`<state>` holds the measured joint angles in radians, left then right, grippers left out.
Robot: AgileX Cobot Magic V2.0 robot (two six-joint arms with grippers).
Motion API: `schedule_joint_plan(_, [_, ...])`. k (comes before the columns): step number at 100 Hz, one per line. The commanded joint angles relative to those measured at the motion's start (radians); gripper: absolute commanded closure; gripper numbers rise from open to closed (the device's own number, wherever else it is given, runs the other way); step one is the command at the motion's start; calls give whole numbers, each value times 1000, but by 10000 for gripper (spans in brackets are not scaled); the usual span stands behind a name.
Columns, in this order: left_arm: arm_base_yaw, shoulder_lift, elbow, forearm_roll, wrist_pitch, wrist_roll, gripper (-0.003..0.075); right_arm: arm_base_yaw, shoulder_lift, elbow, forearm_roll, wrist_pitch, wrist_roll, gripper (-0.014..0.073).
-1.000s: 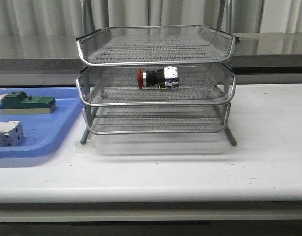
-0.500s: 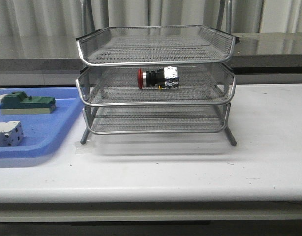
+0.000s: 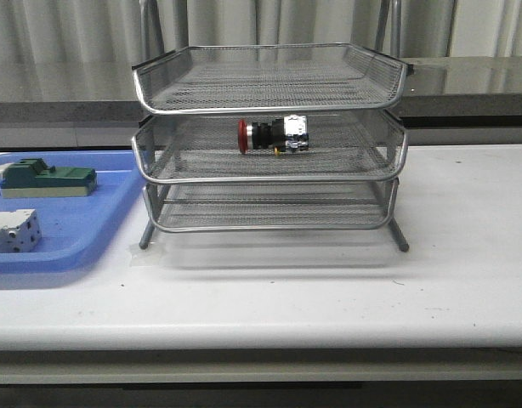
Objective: Place button on rack with both arms
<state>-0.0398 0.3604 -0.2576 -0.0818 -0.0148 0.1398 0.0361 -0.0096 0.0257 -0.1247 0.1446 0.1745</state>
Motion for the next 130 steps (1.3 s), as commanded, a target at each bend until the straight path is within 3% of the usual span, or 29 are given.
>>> schedule_joint_plan(1, [1, -14, 32, 18, -107, -10, 741, -5, -18, 2, 4, -83, 0, 652])
schedule_joint_plan(19, [1, -134, 160, 18, -167, -10, 741, -5, -18, 2, 4, -83, 0, 652])
schedule_joint_plan(54, [1, -364, 296, 19, -162, -17, 741, -5, -18, 2, 4, -81, 0, 652])
schedule_joint_plan(61, [1, -398, 296, 34, -112, -48, 741, -5, -18, 2, 4, -81, 0, 652])
schedule_joint_plan(130, [1, -395, 296, 52, -61, -140, 741, -5, -18, 2, 4, -79, 0, 652])
